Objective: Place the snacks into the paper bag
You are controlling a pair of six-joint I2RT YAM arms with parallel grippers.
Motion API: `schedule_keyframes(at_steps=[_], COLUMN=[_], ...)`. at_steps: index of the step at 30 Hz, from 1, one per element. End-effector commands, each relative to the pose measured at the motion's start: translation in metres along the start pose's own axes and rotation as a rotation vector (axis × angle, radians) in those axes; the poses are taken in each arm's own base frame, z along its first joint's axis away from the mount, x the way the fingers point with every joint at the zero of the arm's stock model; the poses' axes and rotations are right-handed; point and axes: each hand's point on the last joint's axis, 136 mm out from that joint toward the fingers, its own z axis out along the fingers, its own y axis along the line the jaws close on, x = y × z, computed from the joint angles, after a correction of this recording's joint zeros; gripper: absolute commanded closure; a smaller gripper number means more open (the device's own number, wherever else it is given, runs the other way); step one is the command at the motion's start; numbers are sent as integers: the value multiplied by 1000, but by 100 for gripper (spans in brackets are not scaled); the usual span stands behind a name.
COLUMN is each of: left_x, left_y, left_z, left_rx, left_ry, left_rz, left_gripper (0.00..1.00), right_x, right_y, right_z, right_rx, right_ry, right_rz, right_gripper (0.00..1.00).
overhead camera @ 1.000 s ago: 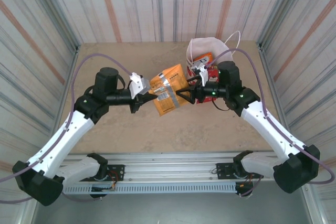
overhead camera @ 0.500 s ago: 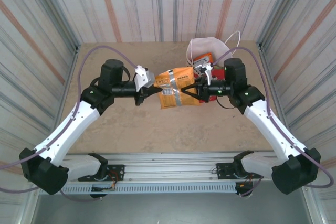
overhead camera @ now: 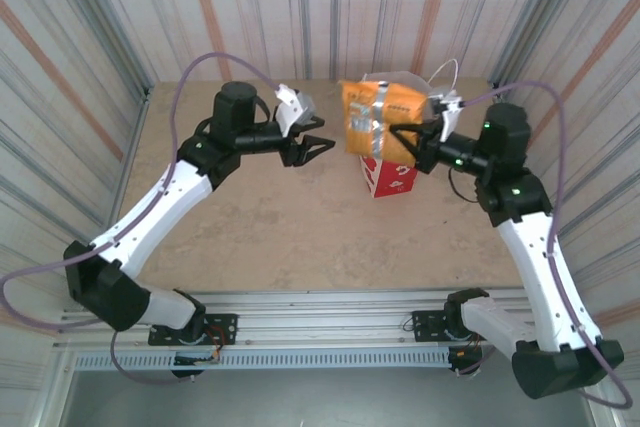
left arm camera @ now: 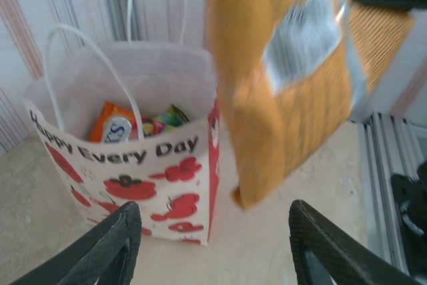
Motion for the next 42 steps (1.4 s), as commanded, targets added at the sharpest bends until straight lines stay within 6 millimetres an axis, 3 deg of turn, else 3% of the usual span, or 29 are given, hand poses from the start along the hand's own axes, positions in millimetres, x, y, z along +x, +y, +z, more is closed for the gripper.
schedule_keyframes(at_steps=[1,5,11,17,20,24,27,33,42], left_x=[-26,-32,-39,-37,-32,-32,-35,-37,-36], left_y=[15,36,56,56,61,58,56,52,55], left_z=[15,38,71,106,116,117,112,104,97], left_rx=[-52,-96,-87,-15,-18,-2,-1,-9,-59], left_ry=[-54,-76,-98,-84,-76,-75,-77,-81,-90], left_rz=[-88,-167,-280,-316,-333,-321,-299,-262,-231], left_gripper=[38,39,39,41,54,83,99,100,100], right_x=[-37,-63,-68,-46,-25,7,28,59,70], right_y=[-29,-57,-99,-127,-131,-132,-136,-144,-141], right_z=[-30,-47,-31,1,21,44,52,51,37], right_rx=[220,361,439,434,424,424,456,557,622], right_ry=[-89,-150,-78,38,124,275,389,589,697], right_rz=[15,20,92,170,164,152,157,156,122], right_gripper=[95,94,94,95,95,94,94,94,95])
